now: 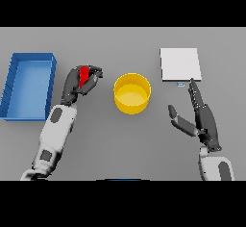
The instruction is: Pick up the red beaker and tilt it to pour out 1 green nut into yellow bowl. Pick up the yellow bowl and place it on the metallic measuring scale.
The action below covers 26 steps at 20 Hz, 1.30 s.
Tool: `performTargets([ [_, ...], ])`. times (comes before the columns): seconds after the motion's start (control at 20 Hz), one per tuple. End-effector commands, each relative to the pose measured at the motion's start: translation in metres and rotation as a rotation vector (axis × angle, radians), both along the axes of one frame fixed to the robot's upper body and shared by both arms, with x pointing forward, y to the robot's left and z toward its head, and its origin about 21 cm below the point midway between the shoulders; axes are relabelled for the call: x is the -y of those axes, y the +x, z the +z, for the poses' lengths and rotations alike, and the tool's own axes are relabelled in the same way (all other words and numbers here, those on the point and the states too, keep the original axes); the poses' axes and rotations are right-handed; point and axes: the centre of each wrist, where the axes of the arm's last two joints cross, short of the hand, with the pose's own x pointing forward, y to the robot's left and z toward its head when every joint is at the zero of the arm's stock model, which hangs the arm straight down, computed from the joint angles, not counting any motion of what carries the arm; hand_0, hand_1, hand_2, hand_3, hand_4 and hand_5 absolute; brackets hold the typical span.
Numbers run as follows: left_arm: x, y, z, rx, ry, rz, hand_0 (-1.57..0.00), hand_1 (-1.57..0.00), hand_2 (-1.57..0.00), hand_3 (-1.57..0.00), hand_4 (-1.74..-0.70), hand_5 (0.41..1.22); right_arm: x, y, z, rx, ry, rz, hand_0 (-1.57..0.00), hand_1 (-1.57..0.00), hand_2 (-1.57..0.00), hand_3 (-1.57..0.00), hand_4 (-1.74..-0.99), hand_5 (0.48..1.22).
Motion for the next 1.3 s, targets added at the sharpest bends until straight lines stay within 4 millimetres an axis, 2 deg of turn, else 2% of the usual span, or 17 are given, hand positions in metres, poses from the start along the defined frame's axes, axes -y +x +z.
performTargets([
  [0.0, -0.001, -0.001, -0.002, 0.001, 0.002, -0.001, -1.36, -1.36, -1.38, -1.3, -1.56, 1.163, 0.0, 0.0, 0.001, -0.01, -0.004, 0.0, 0.0, 0.0, 0.0, 0.0, -1.251, 0.646],
  [0.05, 0.001, -0.003, -0.003, 0.012, 0.004, -0.002, -1.4, -1.41, -1.42, -1.36, -1.54, 1.174, -0.002, 0.0, -0.002, -0.006, 0.005, 0.003, 0.0, 0.0, 0.0, 0.0, -1.255, 0.644],
  [0.15, -0.001, -0.003, 0.001, 0.02, -0.071, -0.01, -1.46, -1.47, -1.47, -1.43, -1.61, 1.165, -0.002, 0.002, 0.001, -0.008, -0.011, -0.001, 0.0, 0.0, 0.0, 0.0, -1.245, 0.642],
  [0.3, -0.004, 0.001, 0.015, 0.056, -0.158, -0.028, -1.51, -1.52, -1.52, -1.5, -1.68, 1.144, -0.002, 0.001, -0.002, -0.002, -0.021, -0.007, 0.0, 0.0, 0.0, 0.0, -1.238, 0.643],
  [0.45, -0.004, 0.002, 0.03, 0.087, -0.168, -0.052, -1.54, -1.54, -1.55, -1.54, -1.71, 1.132, -0.001, 0.0, -0.001, 0.013, -0.028, -0.006, 0.0, 0.0, 0.0, 0.0, -1.228, 0.645],
  [0.55, -0.004, 0.009, 0.046, 0.094, -0.108, -0.066, -1.55, -1.55, -1.55, -1.55, -1.72, 1.131, -0.003, 0.002, -0.002, 0.017, -0.029, -0.003, 0.0, 0.0, 0.0, 0.0, -1.226, 0.65],
  [0.8, -0.01, 0.013, 0.06, 0.102, -0.001, -0.103, -1.56, -1.56, -1.56, -1.55, -1.72, 1.138, 0.0, 0.007, -0.002, 0.033, -0.069, -0.014, 0.0, 0.0, 0.0, 0.0, -1.219, 0.661],
  [0.9, -0.014, 0.014, 0.066, 0.12, 0.06, -0.121, -1.56, -1.56, -1.56, -1.56, -1.73, 1.138, 0.002, 0.001, -0.002, 0.05, -0.075, -0.004, 0.0, 0.0, 0.0, 0.0, -1.213, 0.662],
  [0.95, -0.016, 0.017, 0.07, 0.124, 0.123, -0.135, -1.56, -1.56, -1.56, -1.56, -1.73, 1.134, -0.001, 0.001, -0.002, 0.052, -0.082, -0.005, 0.0, 0.0, 0.0, 0.0, -1.21, 0.664],
  [1.25, 0.004, 0.025, 0.1, 0.12, 0.518, -0.267, -1.57, -1.57, -1.57, -1.57, -1.74, 1.127, -0.001, 0.0, 0.001, 0.015, -0.08, -0.008, 0.0, 0.0, 0.0, 0.0, -1.183, 0.663],
])
